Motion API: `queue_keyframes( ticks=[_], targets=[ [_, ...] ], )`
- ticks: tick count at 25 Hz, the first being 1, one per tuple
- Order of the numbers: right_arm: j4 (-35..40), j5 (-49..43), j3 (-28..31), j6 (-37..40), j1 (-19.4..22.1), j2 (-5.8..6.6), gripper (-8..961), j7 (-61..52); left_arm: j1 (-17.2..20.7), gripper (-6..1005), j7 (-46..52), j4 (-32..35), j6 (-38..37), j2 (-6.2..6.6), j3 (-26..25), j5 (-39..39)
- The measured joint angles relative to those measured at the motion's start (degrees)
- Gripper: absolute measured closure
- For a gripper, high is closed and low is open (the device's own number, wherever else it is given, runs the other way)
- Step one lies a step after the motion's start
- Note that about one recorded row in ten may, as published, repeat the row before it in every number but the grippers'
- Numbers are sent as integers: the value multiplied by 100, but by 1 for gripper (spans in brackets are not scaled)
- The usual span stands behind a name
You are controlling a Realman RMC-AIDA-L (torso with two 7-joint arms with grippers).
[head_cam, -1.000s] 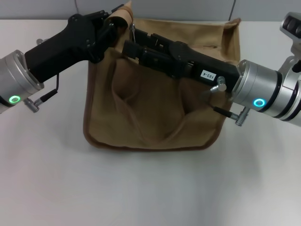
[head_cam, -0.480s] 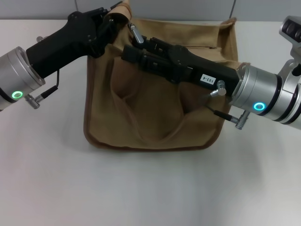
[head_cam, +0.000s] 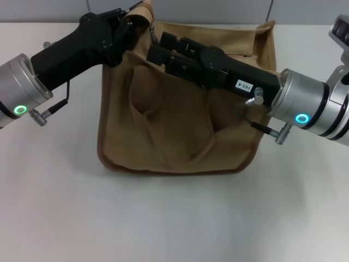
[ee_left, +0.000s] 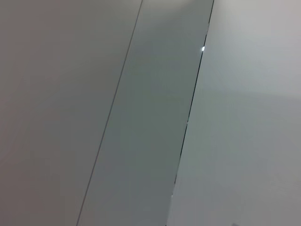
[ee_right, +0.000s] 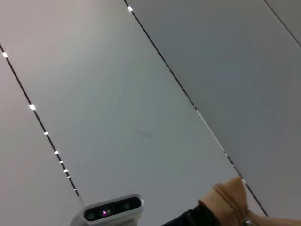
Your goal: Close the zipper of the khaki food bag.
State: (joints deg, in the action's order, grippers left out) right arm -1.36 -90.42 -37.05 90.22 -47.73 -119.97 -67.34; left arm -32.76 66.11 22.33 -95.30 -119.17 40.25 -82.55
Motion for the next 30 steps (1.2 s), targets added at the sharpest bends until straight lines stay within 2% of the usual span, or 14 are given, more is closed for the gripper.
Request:
queue_keyframes(
  ticks=[3,6,10,11,12,20,21,22,26,30],
  targets=[
    [31,3,44,160,105,0,156,262,-2,964,5,0,-14,0,-8,0],
    [14,46,326,543,371,0,156,1057,-6,964,5,0,-14,0,-16,-1],
    [-151,59,890,729,616,0,157,2733,-18,964,5,0,-15,0,-1,0],
    [-303,60,1073,729,646,0,157,3679,-21,964,5,0,-13,-1,2,-1],
    [-303,60,1073,729,646,0,157,3679,-21,964,5,0,-13,-1,2,-1],
    [-1366,30,1489,282,452,0,157,7085,-98,963,6,-78,-19,-1,2,60],
    [-1656,26,1624,131,440,0,157,7906,-107,963,6,-86,-23,0,3,65],
    [-1656,26,1624,131,440,0,157,7906,-116,963,7,-87,-32,-1,6,77],
    [-2288,7,2198,-189,482,0,157,9552,-121,963,7,-89,-44,-1,11,124],
    [-2430,-23,2342,-229,487,0,158,9812,-163,963,-2,-161,-52,0,23,128]
  ],
)
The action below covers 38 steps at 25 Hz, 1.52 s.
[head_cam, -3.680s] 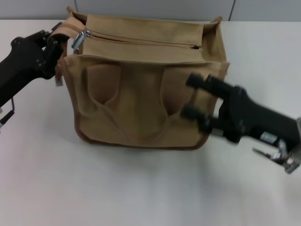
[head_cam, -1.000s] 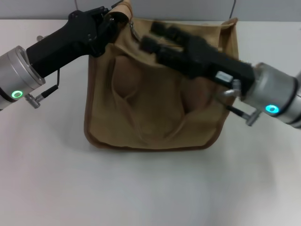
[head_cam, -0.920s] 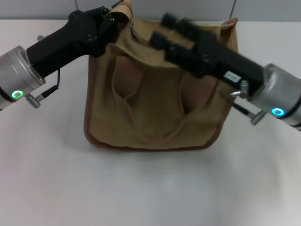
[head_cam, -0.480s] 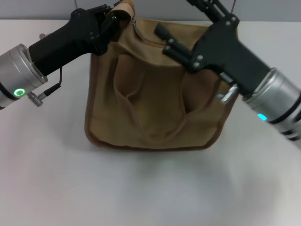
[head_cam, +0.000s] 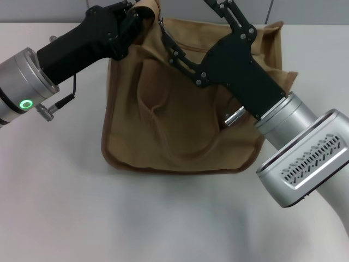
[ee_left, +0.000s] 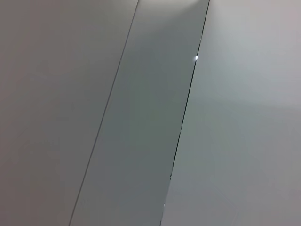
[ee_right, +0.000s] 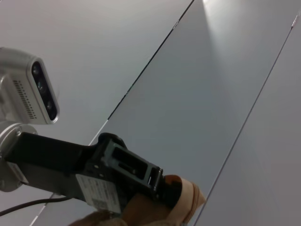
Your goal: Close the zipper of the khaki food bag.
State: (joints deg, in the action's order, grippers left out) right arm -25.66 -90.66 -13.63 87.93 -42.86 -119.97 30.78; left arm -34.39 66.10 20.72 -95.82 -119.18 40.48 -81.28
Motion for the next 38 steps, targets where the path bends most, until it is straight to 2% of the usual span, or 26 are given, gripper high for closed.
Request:
queue_keyframes(
  ticks=[8,19,31,33,38],
  targets=[
    [-32,-40,41,-259,-58,0,158,36,-36,963,2,-46,-1,0,8,1],
    [-77,-577,626,-518,4,1,157,18,-75,963,6,-68,-9,0,127,15],
    [-78,-803,726,-806,-12,0,191,9,-67,963,-18,-128,-14,1,115,22],
    [-86,-806,750,-849,-28,0,398,17,-68,963,-19,-129,-14,0,117,23],
    [-97,-858,768,-906,-46,0,600,32,-53,963,-30,-131,-17,-1,97,26]
  ],
)
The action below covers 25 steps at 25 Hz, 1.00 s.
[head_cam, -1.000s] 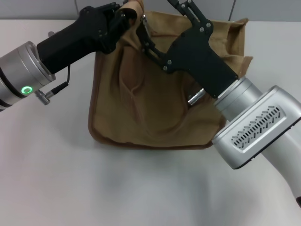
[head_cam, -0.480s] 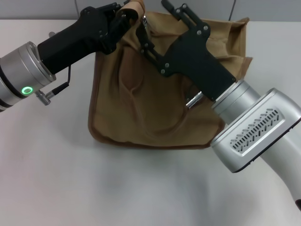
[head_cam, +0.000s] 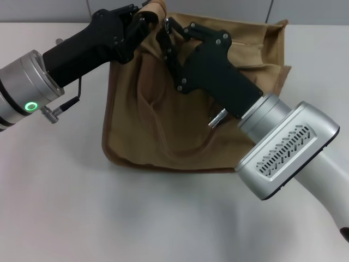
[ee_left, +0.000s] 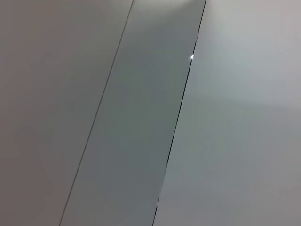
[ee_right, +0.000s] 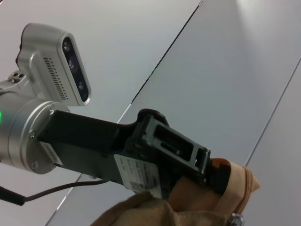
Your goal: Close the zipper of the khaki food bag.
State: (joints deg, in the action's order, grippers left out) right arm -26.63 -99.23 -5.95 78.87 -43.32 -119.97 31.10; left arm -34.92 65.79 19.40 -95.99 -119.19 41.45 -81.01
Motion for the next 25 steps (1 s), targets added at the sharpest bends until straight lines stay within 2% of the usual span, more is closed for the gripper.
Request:
queue_keyframes(
  ticks=[6,17,25],
  targets=[
    [0,-24,4,4,50,0,858,3,10,962,-19,-8,11,0,-9,0],
    [7,-37,5,50,103,0,944,13,206,962,-34,-9,149,1,-26,140],
    [14,-122,-2,115,223,1,944,14,357,962,-38,-16,192,7,-27,347]
  ],
)
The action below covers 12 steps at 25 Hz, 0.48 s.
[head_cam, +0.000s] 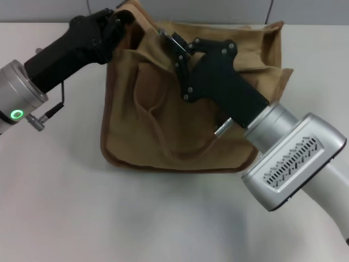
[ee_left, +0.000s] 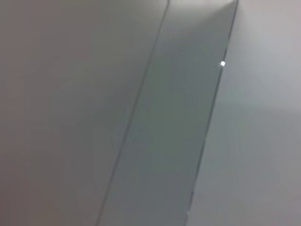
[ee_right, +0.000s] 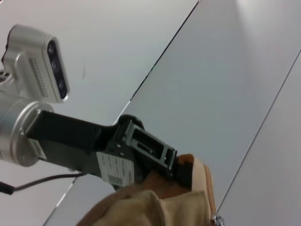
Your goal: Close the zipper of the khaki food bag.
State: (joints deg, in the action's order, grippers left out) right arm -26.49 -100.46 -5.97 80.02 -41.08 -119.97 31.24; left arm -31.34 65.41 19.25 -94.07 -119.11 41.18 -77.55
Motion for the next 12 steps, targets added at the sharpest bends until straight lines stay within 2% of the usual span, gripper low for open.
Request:
queue_keyframes(
  ticks=[12],
  targets=[
    [84,-32,78,177,279,1,946,-48,192,962,-3,4,124,24,-40,93]
  ],
)
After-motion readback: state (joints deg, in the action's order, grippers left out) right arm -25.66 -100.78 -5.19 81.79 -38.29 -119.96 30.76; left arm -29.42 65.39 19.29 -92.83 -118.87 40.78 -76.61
